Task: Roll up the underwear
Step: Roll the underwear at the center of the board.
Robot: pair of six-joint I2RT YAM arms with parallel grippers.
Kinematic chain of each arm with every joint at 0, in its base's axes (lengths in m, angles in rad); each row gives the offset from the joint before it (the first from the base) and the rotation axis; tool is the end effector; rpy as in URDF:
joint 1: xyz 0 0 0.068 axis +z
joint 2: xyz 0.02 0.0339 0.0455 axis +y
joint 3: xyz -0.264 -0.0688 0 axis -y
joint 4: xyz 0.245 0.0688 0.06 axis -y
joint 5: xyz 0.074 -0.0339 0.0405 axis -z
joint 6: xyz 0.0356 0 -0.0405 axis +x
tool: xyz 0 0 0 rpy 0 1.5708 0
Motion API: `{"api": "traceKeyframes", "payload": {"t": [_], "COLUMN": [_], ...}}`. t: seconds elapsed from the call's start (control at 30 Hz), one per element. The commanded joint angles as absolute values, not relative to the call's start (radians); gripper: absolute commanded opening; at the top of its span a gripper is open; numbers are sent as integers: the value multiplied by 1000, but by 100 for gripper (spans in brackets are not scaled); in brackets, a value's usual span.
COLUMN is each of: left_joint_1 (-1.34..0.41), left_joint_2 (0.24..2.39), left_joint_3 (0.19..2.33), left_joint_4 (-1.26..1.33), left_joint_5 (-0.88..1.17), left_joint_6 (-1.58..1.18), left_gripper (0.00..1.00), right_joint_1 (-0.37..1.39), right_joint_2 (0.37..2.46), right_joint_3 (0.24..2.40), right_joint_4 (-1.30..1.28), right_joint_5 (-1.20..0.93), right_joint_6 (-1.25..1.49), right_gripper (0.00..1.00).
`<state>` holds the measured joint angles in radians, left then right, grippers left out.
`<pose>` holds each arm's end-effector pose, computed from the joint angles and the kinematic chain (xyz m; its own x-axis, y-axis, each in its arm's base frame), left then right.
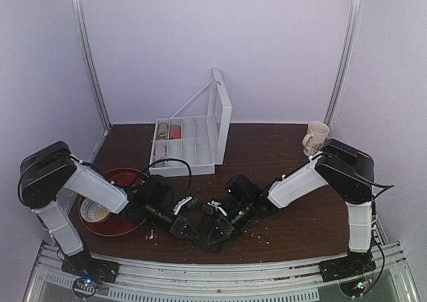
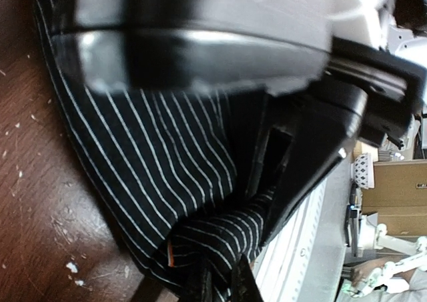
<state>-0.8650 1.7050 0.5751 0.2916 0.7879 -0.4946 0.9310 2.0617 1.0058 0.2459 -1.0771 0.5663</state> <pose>0.1627 -0.2298 0.1055 -0.8252 0.4522 -0.3384 0.5142 0.3537 -0.7813 0.2017 0.3235 0.0968 -0.7634 -0.5999 -0.2397 -0.3947 0.1395 0.9082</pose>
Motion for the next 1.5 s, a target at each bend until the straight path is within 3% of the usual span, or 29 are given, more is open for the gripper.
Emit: {"api": "traceKeyframes", "payload": {"t": [0.0,0.3,0.57,0.7,0.97,1.23,1.47], "left_joint_1": [-882,-882,-882,-882,-884,-885,-885], "left_joint_2": [1728,1750,1793,1809,1821,1821,1821], "left_joint_3": [637,765,820,822,830,827,825], "left_joint_4": [150,-122,-206,-207,-213,-199,-196], "left_joint_5": [796,803,846,850,851,847,844], "left_joint_6": [-539,-534,-550,-567,-569,-577,-583], "left_gripper": [0,0,0,0,0,0,0], "right_joint_1": [927,927,927,927,937,1049,1101], "right_joint_2": [2075,2012,1938,1909,1791,1672,1727], "right_joint_3": [982,934,871,871,830,835,862], "right_joint_4": [31,103,193,159,118,-5,6], "right_joint_5": [-854,-788,-749,-711,-607,-335,-344], "right_joint_6": [481,453,454,430,393,302,315], "right_gripper": [3,12,25,38,37,39,38]}}
